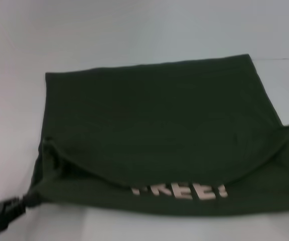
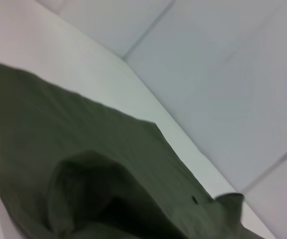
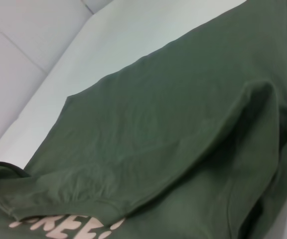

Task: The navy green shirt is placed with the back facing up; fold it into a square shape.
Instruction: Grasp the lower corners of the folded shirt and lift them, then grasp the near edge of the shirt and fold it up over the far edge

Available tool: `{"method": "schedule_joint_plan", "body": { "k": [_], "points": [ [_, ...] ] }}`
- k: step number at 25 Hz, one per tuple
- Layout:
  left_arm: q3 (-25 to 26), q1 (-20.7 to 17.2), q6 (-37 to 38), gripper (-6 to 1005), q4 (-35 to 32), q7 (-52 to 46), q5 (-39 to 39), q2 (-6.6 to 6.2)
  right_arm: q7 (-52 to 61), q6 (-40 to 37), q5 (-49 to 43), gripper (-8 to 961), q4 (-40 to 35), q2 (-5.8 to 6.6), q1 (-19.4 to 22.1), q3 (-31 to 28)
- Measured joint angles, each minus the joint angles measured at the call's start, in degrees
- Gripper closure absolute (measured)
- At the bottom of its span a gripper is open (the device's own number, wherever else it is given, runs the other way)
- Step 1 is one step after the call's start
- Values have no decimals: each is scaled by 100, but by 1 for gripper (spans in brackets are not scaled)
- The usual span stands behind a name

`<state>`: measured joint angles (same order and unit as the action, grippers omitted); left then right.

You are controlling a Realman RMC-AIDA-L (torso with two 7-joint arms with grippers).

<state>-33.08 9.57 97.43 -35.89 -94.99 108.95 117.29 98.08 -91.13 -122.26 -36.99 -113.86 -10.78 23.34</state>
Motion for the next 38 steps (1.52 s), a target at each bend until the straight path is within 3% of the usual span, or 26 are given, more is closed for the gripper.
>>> {"method": "schedule_joint_plan", "body": {
  "k": [6,12,18,25,32,38],
  "points": [
    [142,-236,691,959,2,39,450,8,-458,-660,-94,913,-5,10,687,-261],
    [149,-316,1342,960,36,98,999,62,-686,-1046,-603,912,-9,1,885,-685],
    [115,-264,1322,960,164,239,1119,132,-745,-1196,-853,913,-20,29,808,-1032],
    [732,163,1255,960,199,181,1106,-60,-801,-1175,-830,913,-14,47,289,-1321],
    [1105,800,492,960,200,-204,1081,-269,-709,-945,-825,912,67,179,-527,-1710],
    [1144,1476,-497,960,204,-476,1105,-290,-386,-137,-826,912,158,205,-1229,-1684]
  ]
}}
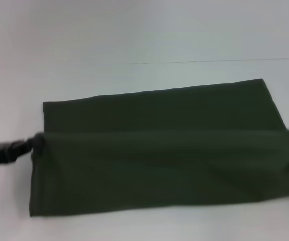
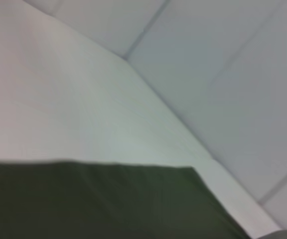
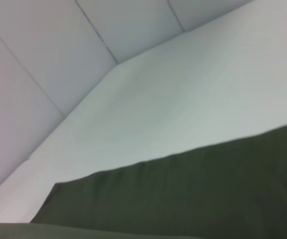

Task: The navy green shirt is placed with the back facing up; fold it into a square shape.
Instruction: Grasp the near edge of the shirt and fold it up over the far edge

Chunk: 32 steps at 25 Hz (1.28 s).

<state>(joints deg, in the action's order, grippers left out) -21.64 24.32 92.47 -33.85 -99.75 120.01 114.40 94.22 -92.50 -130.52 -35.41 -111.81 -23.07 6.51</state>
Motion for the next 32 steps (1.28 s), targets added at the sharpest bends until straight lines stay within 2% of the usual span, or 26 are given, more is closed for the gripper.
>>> {"method": "schedule_joint_plan", "body": {
  "k": [4,5,7,10,11,14,20,27,32],
  "points": [
    [-70,428,-750,959,83,-110,18,7,17,699,1,913,323,39,-493,7],
    [-83,512,-869,958,123,-113,20,-3,22,1148,0,913,517,56,-750,31],
    [-97,706,-1238,956,239,-121,24,-30,22,1358,0,913,600,59,-859,57],
    [-97,913,-1752,953,356,-126,27,-41,24,2390,2,913,971,29,-1323,232],
    [-97,956,-1871,952,377,-127,26,-41,24,2390,2,913,971,29,-1323,232],
    [-112,1140,-2370,949,426,-128,25,-14,-13,3097,6,912,1194,-24,-1584,311],
    [-356,1395,-3303,942,447,-121,31,112,-139,4078,17,912,1375,-158,-1909,386],
    [-488,1481,-4025,935,458,-61,-24,325,-396,4574,205,913,1486,-238,-2052,446],
    [-456,1506,-4148,930,465,-61,-36,359,-487,4679,320,913,1497,-235,-2141,456]
  ]
}}
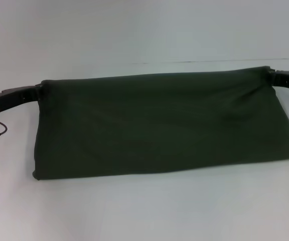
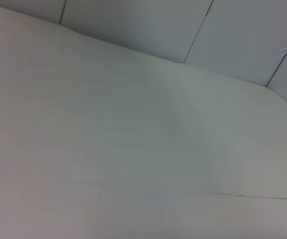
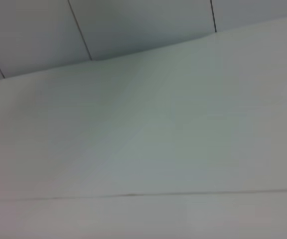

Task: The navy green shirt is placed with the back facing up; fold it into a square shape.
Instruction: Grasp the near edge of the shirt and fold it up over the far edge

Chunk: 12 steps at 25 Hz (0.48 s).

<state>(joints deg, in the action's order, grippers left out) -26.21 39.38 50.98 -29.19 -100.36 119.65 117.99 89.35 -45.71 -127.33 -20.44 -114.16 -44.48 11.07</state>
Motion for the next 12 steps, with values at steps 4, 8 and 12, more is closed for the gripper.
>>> {"method": "schedule_joint_plan", "body": {
  "k": [4,8,12],
  "points": [
    [16,2,-125,926,2,-1,-47,20,-41,163,18,913,87,6,-125,42],
    [27,1,-279,922,2,-1,-77,48,-167,405,75,912,247,-35,-197,165],
    [10,10,-319,918,2,-1,-85,65,-197,478,100,913,252,-85,-220,222]
  ]
}}
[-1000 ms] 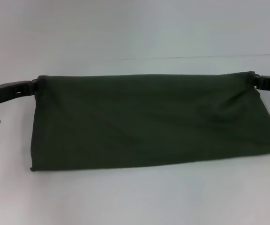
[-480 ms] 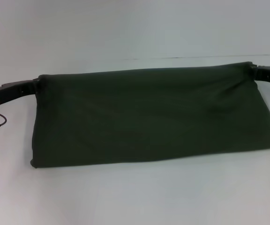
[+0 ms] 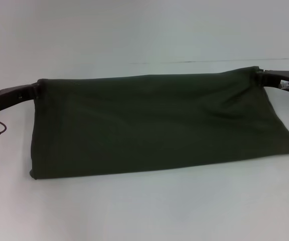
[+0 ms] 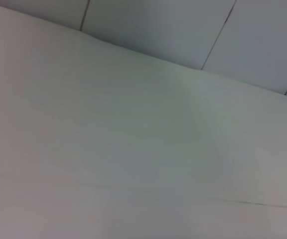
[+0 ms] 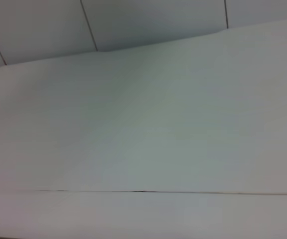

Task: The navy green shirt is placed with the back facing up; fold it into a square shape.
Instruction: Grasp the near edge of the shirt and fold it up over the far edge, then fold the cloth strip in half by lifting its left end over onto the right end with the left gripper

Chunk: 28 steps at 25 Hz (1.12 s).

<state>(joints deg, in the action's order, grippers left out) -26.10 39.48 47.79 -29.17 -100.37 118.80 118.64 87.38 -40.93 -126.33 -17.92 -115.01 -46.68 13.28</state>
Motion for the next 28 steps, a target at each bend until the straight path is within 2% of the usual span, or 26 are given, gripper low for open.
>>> {"method": "schedule_joint_plan", "body": {
  "k": [9,14,20,25,28],
  "points": [
    [-14,16,-121,908,0,0,-6,23,-66,64,118,912,-26,10,-1,0],
    [10,6,-140,903,-37,1,-113,54,-332,352,125,913,-33,-95,-32,5],
    [17,-44,-311,897,-61,23,-281,105,-621,509,171,764,-51,-168,-53,8],
    [18,-135,-376,686,-132,14,-523,154,-565,538,372,564,-196,-172,17,5],
    [17,-285,152,450,-176,-41,-809,111,-371,154,474,439,-285,-115,153,5]
  ]
}}
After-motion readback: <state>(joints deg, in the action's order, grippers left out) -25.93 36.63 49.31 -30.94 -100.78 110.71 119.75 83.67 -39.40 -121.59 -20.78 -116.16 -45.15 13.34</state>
